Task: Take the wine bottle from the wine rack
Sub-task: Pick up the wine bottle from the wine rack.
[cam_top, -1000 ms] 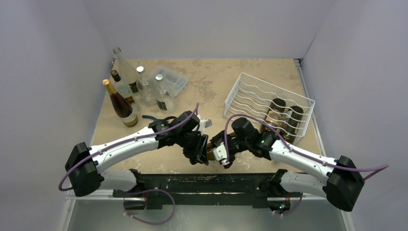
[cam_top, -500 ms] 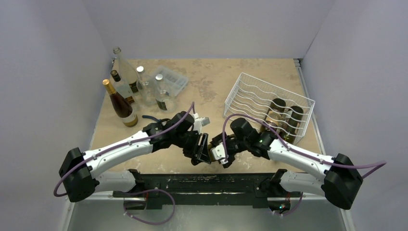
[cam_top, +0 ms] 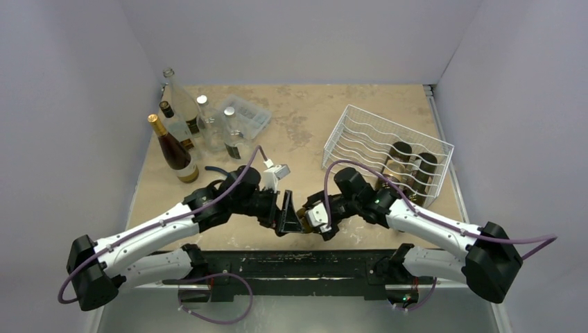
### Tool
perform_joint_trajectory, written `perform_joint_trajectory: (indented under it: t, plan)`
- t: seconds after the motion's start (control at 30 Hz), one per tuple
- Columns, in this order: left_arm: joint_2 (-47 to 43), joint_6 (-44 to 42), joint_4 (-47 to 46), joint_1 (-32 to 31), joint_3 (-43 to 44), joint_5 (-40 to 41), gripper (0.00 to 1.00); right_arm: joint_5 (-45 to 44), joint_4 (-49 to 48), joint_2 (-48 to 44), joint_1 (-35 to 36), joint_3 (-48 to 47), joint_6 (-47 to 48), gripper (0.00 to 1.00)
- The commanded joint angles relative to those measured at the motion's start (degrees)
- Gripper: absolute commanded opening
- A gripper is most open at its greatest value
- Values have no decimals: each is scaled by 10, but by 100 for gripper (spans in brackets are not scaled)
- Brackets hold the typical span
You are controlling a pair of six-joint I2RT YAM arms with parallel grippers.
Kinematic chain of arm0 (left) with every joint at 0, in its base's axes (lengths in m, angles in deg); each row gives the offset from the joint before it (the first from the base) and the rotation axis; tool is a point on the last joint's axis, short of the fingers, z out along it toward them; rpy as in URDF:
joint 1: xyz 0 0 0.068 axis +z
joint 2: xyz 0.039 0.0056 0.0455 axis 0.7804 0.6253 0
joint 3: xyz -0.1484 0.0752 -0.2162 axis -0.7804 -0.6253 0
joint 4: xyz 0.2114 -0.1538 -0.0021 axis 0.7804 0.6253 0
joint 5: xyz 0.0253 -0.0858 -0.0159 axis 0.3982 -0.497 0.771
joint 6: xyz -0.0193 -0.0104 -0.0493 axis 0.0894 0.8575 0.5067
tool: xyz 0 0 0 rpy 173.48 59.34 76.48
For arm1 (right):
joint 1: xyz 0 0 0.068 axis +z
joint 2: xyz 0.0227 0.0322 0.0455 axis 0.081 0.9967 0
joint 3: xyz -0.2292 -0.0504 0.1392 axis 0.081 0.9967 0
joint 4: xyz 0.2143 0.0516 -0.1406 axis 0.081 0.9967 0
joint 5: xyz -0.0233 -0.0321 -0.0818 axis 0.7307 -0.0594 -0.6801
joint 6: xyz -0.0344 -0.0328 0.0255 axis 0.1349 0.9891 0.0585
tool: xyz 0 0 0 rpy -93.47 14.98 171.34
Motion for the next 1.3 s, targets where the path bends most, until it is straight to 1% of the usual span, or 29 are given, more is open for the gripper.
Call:
perform_joint_trajectory:
  t: [0.0, 0.13, 0.3, 0.4, 0.5, 0.67, 0.7, 0.83, 0.9, 0.97, 1.03, 1.13, 1.2, 1.27]
  plan:
    - [-67, -32, -42, 2, -14, 52, 78, 49, -10, -20, -11, -33, -12, 22]
    - [-134, -82, -68, 1, -28, 89, 85, 69, -5, -29, -26, -38, -21, 21]
    - [-212, -140, -89, 1, -39, 141, 100, 94, 0, -34, -46, -45, -37, 21]
    - [-241, -162, -128, 1, -59, 158, 100, 110, 1, -36, -59, -50, -51, 21]
    - [-263, -185, -197, 1, -89, 160, 100, 130, 0, -36, -76, -54, -68, 21]
    - [-297, -260, -380, 1, -159, 138, 100, 176, -10, -36, -103, -63, -117, 20]
    - [-300, -279, -399, 1, -167, 133, 100, 185, -13, -36, -110, -64, -127, 20]
    - [-289, -328, -469, 1, -201, 100, 100, 215, -31, -36, -132, -67, -168, 20]
    - [-270, -337, -518, -1, -217, 74, 100, 226, -40, -35, -141, -67, -184, 20]
    - [-245, -355, -550, -10, -227, 70, 100, 237, -47, -35, -147, -67, -197, 20]
    - [-222, -392, -569, -41, -232, 90, 100, 247, -54, -33, -151, -67, -209, 20]
    - [-180, -452, -591, -86, -232, 149, 100, 261, -56, -30, -156, -67, -216, 20]
    - [-149, -467, -615, -99, -231, 172, 100, 267, -57, -30, -158, -66, -216, 20]
    - [-115, -468, -662, -103, -235, 183, 100, 271, -56, -31, -160, -66, -215, 20]
